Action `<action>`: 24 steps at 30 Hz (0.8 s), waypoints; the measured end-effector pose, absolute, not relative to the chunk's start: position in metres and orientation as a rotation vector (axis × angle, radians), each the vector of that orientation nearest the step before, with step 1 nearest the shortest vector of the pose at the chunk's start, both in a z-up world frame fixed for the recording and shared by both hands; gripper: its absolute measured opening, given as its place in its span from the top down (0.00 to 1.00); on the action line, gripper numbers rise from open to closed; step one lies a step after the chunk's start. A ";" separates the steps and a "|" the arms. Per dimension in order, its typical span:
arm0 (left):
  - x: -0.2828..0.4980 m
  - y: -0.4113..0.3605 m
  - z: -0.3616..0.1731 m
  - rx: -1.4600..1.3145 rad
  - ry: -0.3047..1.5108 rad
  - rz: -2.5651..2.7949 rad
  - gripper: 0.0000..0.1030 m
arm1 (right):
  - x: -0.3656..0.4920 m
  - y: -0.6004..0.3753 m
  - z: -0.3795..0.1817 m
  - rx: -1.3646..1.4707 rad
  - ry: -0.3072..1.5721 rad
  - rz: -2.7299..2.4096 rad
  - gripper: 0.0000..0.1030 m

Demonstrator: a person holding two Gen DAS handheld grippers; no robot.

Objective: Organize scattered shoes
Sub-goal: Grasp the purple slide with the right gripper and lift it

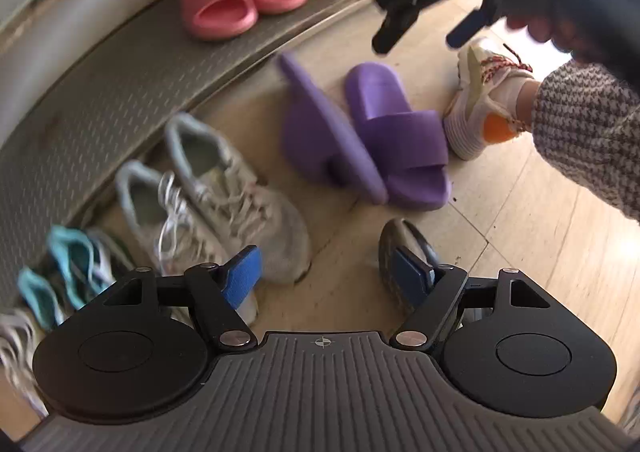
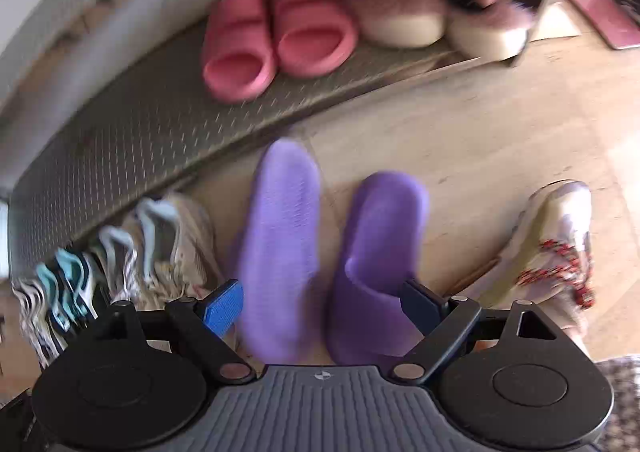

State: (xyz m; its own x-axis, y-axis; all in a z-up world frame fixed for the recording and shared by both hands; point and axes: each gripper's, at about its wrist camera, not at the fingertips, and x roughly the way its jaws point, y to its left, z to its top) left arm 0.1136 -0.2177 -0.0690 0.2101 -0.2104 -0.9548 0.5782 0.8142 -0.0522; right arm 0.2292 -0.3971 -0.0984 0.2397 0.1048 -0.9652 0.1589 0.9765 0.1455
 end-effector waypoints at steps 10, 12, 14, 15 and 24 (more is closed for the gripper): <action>0.123 -0.170 -0.063 0.200 1.304 -0.391 0.25 | 0.252 -0.312 -0.190 -0.077 1.400 -0.004 0.16; 0.128 -0.165 -0.066 0.183 1.310 -0.375 0.25 | 0.243 -0.312 -0.218 -0.052 1.525 -0.005 0.44; 0.132 -0.162 -0.068 0.166 1.319 -0.363 0.25 | 0.234 -0.304 -0.234 -0.098 1.586 0.024 0.61; 0.133 -0.162 -0.071 0.166 1.322 -0.362 0.25 | 0.228 -0.293 -0.238 -0.187 1.562 0.049 0.61; 0.136 -0.165 -0.090 0.170 1.352 -0.376 0.25 | 0.215 -0.395 -0.238 0.379 1.444 -0.031 0.77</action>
State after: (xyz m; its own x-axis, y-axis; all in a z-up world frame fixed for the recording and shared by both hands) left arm 0.1361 -0.1647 -0.0896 0.1685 -0.1661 -0.9716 0.3597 0.9281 -0.0963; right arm 0.2150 -0.3945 -0.2381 0.1374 0.2057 -0.9689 0.2465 0.9403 0.2346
